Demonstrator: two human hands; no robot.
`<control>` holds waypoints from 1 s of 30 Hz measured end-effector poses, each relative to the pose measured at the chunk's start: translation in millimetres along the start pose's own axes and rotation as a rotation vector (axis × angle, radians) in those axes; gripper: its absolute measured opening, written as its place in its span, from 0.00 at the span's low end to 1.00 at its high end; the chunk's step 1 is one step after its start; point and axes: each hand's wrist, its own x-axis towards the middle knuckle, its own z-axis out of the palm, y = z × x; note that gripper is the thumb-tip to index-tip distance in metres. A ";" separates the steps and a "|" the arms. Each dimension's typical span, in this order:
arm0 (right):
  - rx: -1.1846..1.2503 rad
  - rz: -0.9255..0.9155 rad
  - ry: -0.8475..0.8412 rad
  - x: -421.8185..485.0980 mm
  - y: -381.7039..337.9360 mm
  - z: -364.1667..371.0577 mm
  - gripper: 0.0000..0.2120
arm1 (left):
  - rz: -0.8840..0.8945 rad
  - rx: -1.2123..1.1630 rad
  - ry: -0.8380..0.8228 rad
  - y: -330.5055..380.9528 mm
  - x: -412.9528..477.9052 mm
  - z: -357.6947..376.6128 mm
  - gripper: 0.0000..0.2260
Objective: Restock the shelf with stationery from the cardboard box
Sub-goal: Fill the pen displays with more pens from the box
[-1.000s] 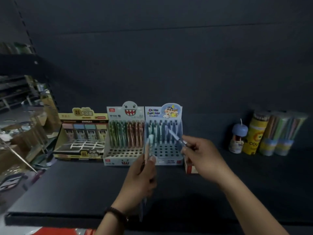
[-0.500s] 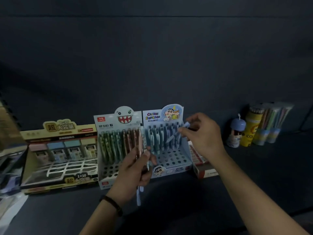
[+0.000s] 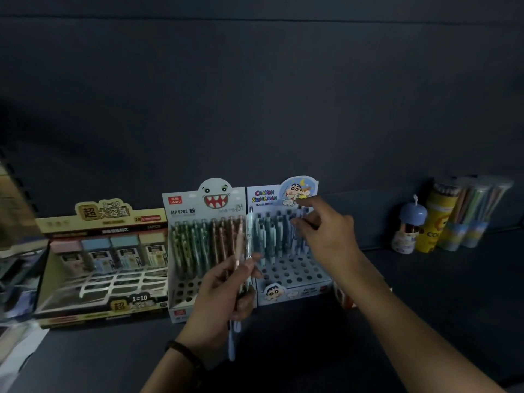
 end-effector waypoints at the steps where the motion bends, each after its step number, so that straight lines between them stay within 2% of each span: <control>1: -0.010 -0.002 -0.004 1.1 -0.7 0.3 0.15 | -0.003 -0.014 0.011 -0.7 -1.1 0.3 0.12; 5: -0.091 -0.020 -0.040 2.8 -3.9 5.3 0.13 | -0.005 -0.061 0.022 -1.9 -1.9 1.8 0.14; 9: -0.173 -0.034 -0.087 -4.9 -5.7 9.1 0.08 | -0.006 0.000 -0.001 0.2 -3.2 3.6 0.13; 14: -0.253 -0.009 -0.089 -8.9 -19.6 -3.6 0.13 | 0.028 0.068 -0.015 -4.3 -4.0 4.7 0.12; 17: 0.056 0.016 -0.033 -17.8 -42.6 -12.0 0.14 | 0.024 0.000 0.024 -9.0 -3.1 7.7 0.13; 20: 0.341 0.086 -0.159 -21.9 -59.1 -8.7 0.12 | 0.027 -0.022 0.012 -10.3 -5.7 12.1 0.12; 24: 0.509 0.142 -0.193 -20.2 -66.6 -5.8 0.08 | 0.053 -0.045 -0.022 -11.1 -9.7 12.9 0.11; 28: 0.555 0.152 -0.035 -9.4 -65.5 -24.4 0.11 | 0.109 -0.006 -0.008 -7.9 -12.3 12.1 0.13; 30: 0.550 0.149 -0.023 -3.5 -60.0 -34.5 0.11 | 0.117 0.005 0.039 -5.9 -12.4 13.0 0.13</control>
